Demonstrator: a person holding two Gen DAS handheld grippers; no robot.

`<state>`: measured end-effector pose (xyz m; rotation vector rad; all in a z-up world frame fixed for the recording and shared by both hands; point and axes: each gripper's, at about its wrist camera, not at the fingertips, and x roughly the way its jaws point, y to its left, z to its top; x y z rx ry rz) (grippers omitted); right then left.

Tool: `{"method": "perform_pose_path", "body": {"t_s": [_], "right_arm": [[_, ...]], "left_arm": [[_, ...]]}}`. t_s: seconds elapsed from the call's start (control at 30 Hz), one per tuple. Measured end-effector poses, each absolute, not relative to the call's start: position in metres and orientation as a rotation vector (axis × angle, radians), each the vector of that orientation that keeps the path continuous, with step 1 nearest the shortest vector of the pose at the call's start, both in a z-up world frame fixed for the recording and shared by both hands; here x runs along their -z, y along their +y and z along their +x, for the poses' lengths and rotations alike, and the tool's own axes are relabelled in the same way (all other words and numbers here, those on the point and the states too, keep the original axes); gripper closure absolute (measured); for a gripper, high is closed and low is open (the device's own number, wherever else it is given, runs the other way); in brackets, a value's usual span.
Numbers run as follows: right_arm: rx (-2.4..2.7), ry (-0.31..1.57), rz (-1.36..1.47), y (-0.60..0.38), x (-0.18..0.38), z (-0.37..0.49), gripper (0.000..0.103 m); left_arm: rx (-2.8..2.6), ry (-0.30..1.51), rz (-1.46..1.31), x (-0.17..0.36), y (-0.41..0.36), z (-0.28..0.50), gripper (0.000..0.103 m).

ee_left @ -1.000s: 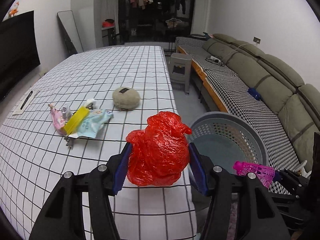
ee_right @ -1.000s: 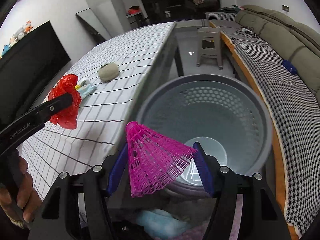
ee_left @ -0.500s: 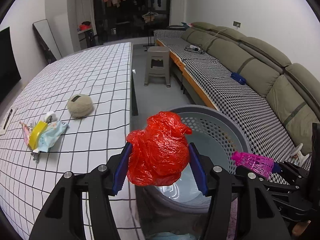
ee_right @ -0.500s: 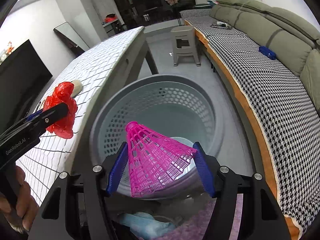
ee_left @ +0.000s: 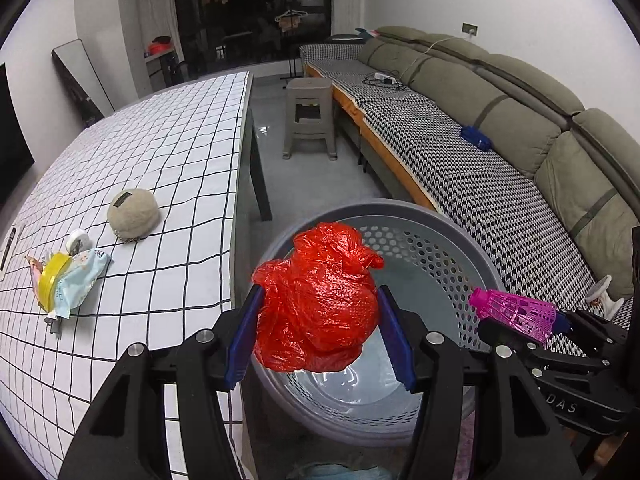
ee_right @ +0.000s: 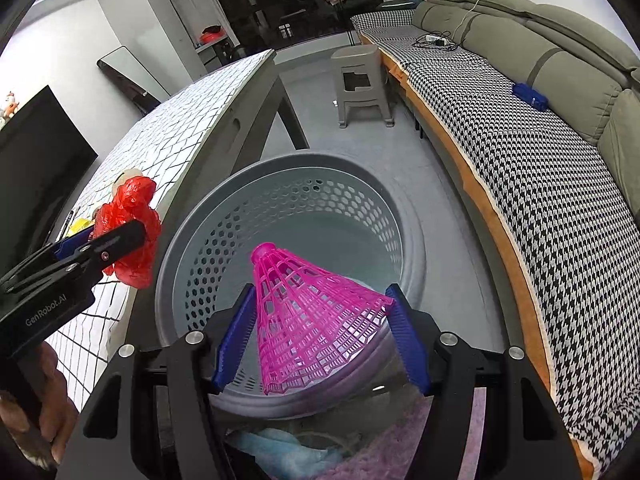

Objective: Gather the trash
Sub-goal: 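Carry both items over the grey wastebasket and open both tools to drop them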

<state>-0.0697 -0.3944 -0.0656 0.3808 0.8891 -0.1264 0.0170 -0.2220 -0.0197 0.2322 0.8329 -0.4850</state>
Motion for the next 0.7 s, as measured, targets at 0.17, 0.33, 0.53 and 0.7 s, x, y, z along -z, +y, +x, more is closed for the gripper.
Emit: {"method": "perform_pose_path", "body": {"t_s": [0.17, 0.33, 0.53, 0.7], "right_arm": [[0.126, 0.897, 0.376, -0.397, 0.068, -0.062, 0.040], [0.124, 0.917, 0.380, -0.400, 0.075, -0.053, 0.040], [0.115, 0.923, 0.387, -0.402, 0.080, -0.044, 0.040], [0.112, 0.928, 0.386, -0.403, 0.083, -0.039, 0.040]], "left_arm": [[0.480, 0.849, 0.234, 0.023, -0.226, 0.023, 0.048], [0.475, 0.862, 0.238, 0.028, -0.229, 0.029, 0.048], [0.479, 0.887, 0.239, 0.035, -0.232, 0.036, 0.048], [0.483, 0.897, 0.236, 0.038, -0.232, 0.038, 0.046]]}}
